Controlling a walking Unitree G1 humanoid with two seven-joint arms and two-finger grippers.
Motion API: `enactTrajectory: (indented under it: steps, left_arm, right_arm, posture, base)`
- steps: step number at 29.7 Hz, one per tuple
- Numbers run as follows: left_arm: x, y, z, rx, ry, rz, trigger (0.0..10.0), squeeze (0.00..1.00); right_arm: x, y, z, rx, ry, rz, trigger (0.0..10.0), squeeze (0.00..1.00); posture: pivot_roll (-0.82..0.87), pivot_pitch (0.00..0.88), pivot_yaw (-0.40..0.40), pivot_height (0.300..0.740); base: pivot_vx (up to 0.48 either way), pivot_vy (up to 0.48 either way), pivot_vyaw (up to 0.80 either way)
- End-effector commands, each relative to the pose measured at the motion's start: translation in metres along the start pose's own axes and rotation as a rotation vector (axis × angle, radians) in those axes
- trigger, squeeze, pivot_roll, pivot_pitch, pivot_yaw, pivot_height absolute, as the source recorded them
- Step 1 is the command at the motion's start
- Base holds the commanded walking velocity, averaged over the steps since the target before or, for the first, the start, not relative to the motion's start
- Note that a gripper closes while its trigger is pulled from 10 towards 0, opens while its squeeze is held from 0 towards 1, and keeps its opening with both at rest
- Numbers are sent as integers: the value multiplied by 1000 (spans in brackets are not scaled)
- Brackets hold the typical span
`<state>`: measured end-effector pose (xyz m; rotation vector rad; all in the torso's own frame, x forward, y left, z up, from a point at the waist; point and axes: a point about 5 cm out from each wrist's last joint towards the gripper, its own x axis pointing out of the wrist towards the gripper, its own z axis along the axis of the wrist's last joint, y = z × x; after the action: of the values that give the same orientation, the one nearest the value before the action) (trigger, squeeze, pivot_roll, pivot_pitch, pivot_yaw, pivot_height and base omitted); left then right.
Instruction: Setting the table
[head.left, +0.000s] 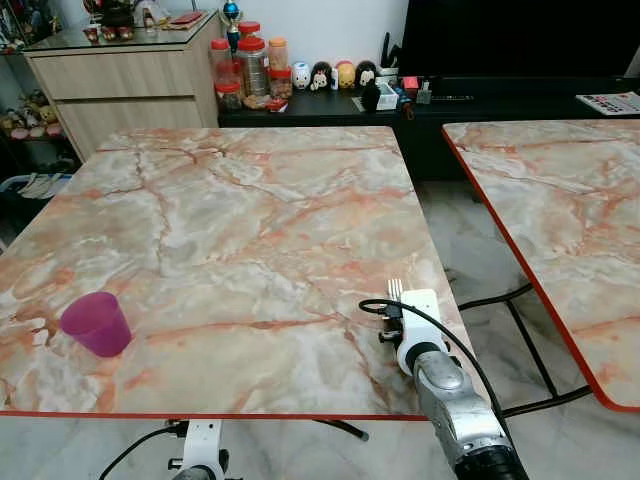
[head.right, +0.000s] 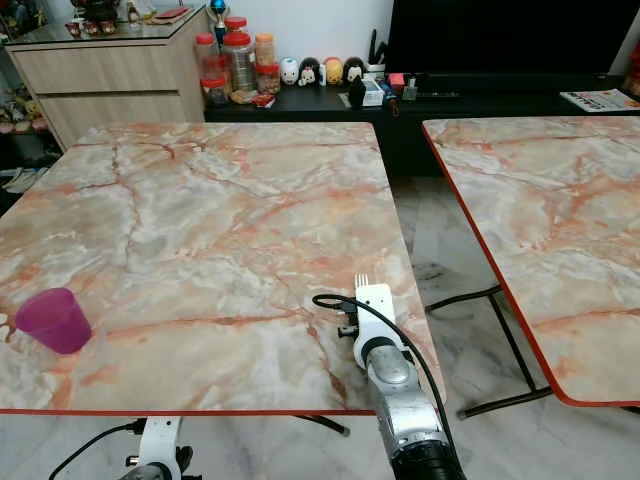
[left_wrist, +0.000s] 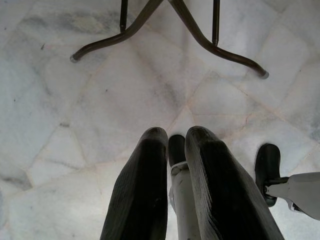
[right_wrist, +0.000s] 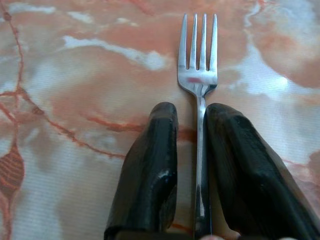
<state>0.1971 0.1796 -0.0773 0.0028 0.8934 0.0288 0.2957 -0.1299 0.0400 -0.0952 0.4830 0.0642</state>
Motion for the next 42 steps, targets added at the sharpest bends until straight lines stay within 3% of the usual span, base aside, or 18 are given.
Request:
enactTrajectory:
  steps: [1,22,27,28,34,36,42]
  left_arm:
    - [0,2,-1,-2,17,-4,10000,0]
    - [1,2,1,-23,18,1,10000,0]
    - [1,2,2,-22,14,2,10000,0]
    - [1,2,2,-19,14,3,10000,0]
    - [1,2,2,-12,14,3,10000,0]
    - [1,2,2,-12,14,3,10000,0]
    - [1,0,4,-4,6,2,10000,0]
  right_arm:
    - [-2,-14,-23,5,108,-71,0,0]
    - [0,-20,-19,9,86,-106,0,0]
    - [-1,-20,-10,23,11,-111,0,0]
    - [-1,-20,-1,19,-51,-115,10000,0]
    - [-6,-18,34,6,-295,-107,10000,0]
    - [-6,-18,34,6,-295,-107,10000,0]
    - [-13,-13,52,17,-491,-69,10000,0]
  posture:
    - [-84,0,15,740]
    - [-85,0,18,740]
    - [-86,0,19,740]
    - [-88,0,20,740]
    - [-90,0,23,740]
    - [-90,0,23,740]
    - [-90,0,18,740]
  base:
    - [0,0,0]
    - [0,0,0]
    - [0,0,0]
    - [0,0,0]
    - [0,0,0]
    - [0,0,0]
    - [0,0,0]
